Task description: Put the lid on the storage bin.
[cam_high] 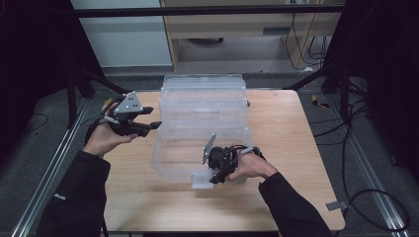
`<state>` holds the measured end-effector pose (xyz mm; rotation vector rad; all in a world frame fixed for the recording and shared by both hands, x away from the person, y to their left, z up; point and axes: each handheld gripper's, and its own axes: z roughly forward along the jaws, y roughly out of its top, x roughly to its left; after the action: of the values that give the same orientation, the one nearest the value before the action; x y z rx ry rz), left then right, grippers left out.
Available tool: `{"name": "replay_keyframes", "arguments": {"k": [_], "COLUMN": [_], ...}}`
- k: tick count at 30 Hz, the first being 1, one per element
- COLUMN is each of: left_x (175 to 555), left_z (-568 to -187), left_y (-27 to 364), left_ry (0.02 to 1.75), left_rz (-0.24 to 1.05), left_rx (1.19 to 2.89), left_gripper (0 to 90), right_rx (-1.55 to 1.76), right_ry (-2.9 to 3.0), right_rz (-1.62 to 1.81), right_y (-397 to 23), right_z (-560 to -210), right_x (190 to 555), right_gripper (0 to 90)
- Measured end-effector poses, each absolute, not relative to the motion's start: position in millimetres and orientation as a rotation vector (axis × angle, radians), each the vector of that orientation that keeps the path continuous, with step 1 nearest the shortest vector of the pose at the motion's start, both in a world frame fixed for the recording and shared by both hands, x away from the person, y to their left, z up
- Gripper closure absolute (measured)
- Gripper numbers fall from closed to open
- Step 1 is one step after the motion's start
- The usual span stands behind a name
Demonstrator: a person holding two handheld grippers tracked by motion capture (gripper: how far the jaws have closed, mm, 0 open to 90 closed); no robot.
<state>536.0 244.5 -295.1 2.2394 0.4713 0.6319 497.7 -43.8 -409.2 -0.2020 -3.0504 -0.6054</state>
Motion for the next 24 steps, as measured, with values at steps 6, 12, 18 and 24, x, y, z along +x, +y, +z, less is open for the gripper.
{"name": "replay_keyframes", "arguments": {"k": [6, 12, 18, 24], "left_x": [543.9, 554.2, 564.0, 577.0], "left_z": [-283.1, -278.7, -278.3, -280.7], "left_y": [235.0, 222.0, 208.1, 196.0], "left_ry": [0.41, 0.357, 0.308, 0.277], "left_rz": [0.635, 0.609, 0.611, 0.604], "left_rx": [2.271, 2.297, 2.359, 2.378], "left_gripper": [43.6, 45.0, 45.4, 45.8], "right_rx": [-0.201, -0.192, -0.182, -0.186], "right_ry": [-3.05, -3.053, -3.059, -3.061], "right_rz": [-0.606, -0.603, -0.61, -0.604], "right_y": [-43.9, -43.9, -43.6, -43.6], "right_z": [-409.2, -409.1, -409.5, -409.3], "right_x": [497.7, 497.7, 497.6, 497.3], "right_gripper": [63.2, 63.1, 63.0, 63.0]}}
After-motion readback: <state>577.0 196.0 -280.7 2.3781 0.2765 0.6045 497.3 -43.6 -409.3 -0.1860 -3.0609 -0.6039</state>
